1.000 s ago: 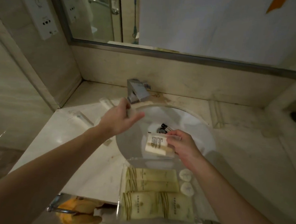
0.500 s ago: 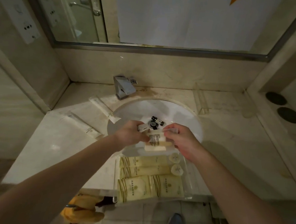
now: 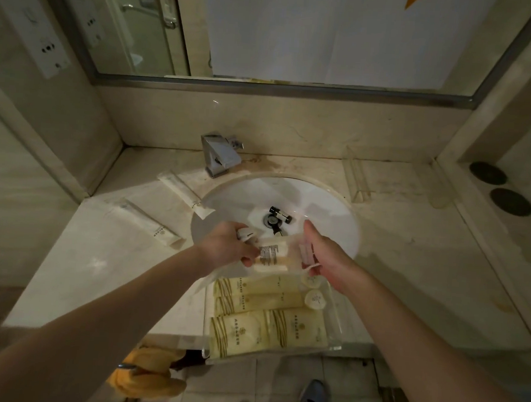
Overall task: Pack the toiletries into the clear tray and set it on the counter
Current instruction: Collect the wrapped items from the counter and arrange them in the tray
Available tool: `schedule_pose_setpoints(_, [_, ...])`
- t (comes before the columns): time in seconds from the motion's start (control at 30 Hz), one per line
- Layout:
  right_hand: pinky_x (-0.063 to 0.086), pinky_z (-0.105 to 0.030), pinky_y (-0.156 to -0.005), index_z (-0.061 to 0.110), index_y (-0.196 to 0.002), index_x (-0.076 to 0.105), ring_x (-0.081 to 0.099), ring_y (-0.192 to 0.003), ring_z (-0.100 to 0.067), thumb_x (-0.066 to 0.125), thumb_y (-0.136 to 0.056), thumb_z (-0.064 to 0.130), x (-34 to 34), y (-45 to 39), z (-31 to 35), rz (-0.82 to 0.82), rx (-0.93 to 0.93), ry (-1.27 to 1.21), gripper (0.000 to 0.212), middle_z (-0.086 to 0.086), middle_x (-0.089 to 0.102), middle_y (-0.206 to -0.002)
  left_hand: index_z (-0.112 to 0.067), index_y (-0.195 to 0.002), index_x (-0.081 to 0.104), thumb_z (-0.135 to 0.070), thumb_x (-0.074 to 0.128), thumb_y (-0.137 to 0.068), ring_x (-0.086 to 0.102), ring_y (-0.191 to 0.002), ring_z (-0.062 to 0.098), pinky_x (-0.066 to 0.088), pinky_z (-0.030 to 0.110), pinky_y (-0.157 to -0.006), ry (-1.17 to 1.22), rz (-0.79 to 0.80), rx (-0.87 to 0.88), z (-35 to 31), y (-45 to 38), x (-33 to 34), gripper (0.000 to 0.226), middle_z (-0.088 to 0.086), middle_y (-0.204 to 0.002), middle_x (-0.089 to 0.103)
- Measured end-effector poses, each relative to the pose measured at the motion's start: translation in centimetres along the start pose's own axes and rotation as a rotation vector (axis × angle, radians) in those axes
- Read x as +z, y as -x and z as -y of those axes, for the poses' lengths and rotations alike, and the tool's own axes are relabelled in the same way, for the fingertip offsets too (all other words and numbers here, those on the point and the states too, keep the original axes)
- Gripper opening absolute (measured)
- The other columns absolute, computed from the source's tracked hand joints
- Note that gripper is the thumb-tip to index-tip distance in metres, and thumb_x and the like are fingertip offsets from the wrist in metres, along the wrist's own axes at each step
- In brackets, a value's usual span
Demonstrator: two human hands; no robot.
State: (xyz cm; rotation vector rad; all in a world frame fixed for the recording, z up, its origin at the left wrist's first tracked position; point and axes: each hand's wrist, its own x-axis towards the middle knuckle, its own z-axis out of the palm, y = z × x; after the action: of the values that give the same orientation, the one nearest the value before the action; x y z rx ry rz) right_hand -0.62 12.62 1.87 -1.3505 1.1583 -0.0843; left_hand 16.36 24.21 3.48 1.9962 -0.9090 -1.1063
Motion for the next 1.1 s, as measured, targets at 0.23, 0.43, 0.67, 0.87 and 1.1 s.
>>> schedule_pose_setpoints(0.23, [0.045,-0.026,-0.050,0.012,-0.096,0.054,0.053,-0.060,-0.022,0.038,-0.090,0.061,0.0,-0.1,0.3,0.107,0.360,-0.246,0.052,-0.018,0.055,-0.094,-0.012,-0.078,0.060,-0.009,0.071,-0.077,0.056,-0.070,0.015,0.038,0.026,-0.059,-0.309,-0.087,0.201,0.5,0.2,0.7,0.012,0.000,-0.073,0.063])
schedule_pose_setpoints(0.43, [0.044,-0.022,-0.045,0.005,-0.111,0.063,0.052,-0.054,-0.013,0.059,-0.088,0.002,0.2,-1.4,-1.2,0.074,0.135,-0.114,0.023,-0.010,0.061,-0.087,-0.010,-0.089,0.065,-0.010,0.072,-0.071,0.056,-0.082,0.023,0.041,0.030,-0.071,-0.494,-0.075,0.345,2.2,0.0,1.3,0.020,0.001,-0.092,0.055])
schedule_pose_setpoints(0.67, [0.051,-0.027,-0.067,0.025,-0.082,0.066,0.060,-0.075,-0.018,0.069,-0.079,0.006,0.7,-3.0,-4.1,-0.006,-0.131,0.394,0.020,0.003,0.060,-0.078,-0.020,-0.094,0.047,-0.017,0.070,-0.072,0.055,-0.081,0.023,0.039,0.028,-0.063,-0.470,-0.019,0.191,3.2,0.0,0.8,0.031,0.000,-0.086,0.055])
schedule_pose_setpoints(0.87, [0.052,-0.031,-0.069,0.025,-0.085,0.061,0.056,-0.069,-0.013,0.065,-0.082,0.010,2.2,-3.8,-5.7,-0.041,-0.253,0.604,0.016,0.009,0.057,-0.074,-0.020,-0.112,0.036,-0.023,0.072,-0.074,0.058,-0.086,0.022,0.047,0.031,-0.070,-0.406,0.018,0.153,3.9,0.2,0.3,0.052,0.002,-0.100,0.056])
schedule_pose_setpoints(1.1, [0.049,-0.031,-0.068,0.022,-0.092,0.053,0.059,-0.088,-0.019,0.062,-0.081,0.014,3.6,-3.6,-6.9,-0.175,-0.389,0.890,0.016,0.003,0.058,-0.095,-0.022,-0.102,0.025,-0.024,0.072,-0.071,0.052,-0.087,0.025,0.042,0.031,-0.068,-0.474,0.067,0.175,4.8,0.0,1.0,0.055,0.002,-0.097,0.048])
